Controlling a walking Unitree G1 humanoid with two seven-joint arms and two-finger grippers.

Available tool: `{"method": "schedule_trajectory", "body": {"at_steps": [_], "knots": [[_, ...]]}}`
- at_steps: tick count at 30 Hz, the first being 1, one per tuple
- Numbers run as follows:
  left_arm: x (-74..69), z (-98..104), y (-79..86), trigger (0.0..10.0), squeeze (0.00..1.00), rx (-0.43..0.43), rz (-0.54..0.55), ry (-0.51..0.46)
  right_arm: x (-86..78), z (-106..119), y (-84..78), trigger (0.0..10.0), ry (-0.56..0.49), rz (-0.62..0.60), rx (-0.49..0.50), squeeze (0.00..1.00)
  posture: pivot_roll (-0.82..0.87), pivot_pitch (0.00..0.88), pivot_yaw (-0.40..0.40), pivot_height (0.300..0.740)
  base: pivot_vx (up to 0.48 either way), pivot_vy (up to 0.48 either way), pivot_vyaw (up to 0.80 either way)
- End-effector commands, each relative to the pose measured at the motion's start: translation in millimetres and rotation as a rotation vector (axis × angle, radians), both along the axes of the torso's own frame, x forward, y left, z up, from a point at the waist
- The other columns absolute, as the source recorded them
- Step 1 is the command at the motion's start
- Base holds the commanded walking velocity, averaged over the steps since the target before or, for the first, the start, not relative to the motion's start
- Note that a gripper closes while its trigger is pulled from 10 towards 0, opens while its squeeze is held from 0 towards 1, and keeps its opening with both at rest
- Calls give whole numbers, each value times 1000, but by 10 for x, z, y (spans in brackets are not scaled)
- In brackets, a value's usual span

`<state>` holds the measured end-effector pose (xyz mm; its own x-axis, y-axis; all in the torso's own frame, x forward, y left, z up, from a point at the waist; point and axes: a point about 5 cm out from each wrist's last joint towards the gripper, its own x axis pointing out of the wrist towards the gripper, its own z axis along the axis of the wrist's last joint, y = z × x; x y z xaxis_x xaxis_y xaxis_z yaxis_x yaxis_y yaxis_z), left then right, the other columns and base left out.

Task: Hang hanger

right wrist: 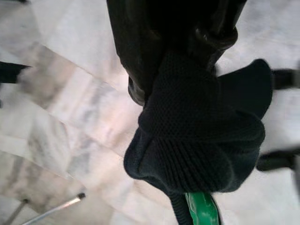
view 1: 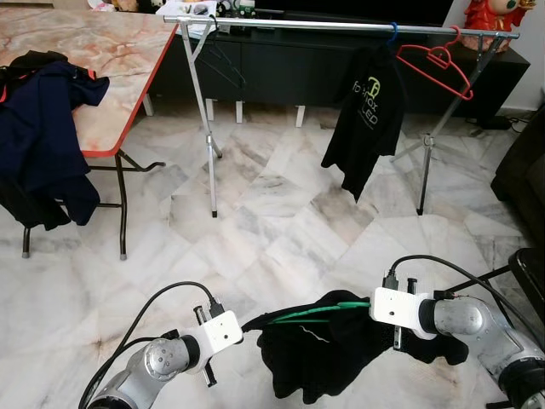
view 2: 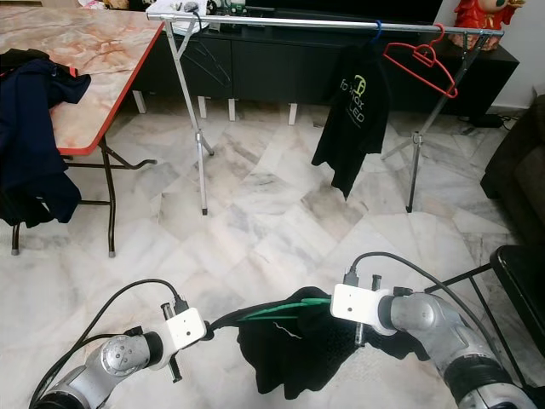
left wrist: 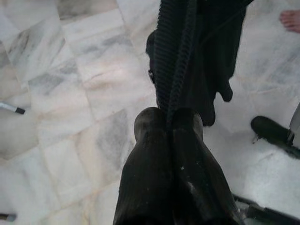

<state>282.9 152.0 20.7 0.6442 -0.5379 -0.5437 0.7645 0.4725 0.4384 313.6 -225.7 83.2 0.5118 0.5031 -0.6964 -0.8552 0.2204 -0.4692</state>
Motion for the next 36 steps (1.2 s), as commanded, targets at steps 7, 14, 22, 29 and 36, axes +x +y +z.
{"method": "schedule_trajectory", "body": {"at_steps": [7,14,22,29,36], "knots": [[-131,-221,371,0,0,167,117,89,-160,78,-255,0,103,10,2,0,-7,148,-48,740,0,0,0],[-148,-279,455,0,0,233,165,103,-160,206,-296,0,78,38,-71,0,-18,157,-49,740,0,0,0],[-181,-319,471,0,0,255,168,120,-171,341,-304,0,56,43,-58,0,-26,163,-52,740,0,0,0],[-221,-369,483,0,0,277,177,151,-177,392,-325,0,20,31,-97,0,-30,166,-53,740,0,0,0],[-237,-381,541,0,0,300,194,158,-218,376,-387,0,14,15,-190,0,-27,172,-55,740,0,0,0]]}}
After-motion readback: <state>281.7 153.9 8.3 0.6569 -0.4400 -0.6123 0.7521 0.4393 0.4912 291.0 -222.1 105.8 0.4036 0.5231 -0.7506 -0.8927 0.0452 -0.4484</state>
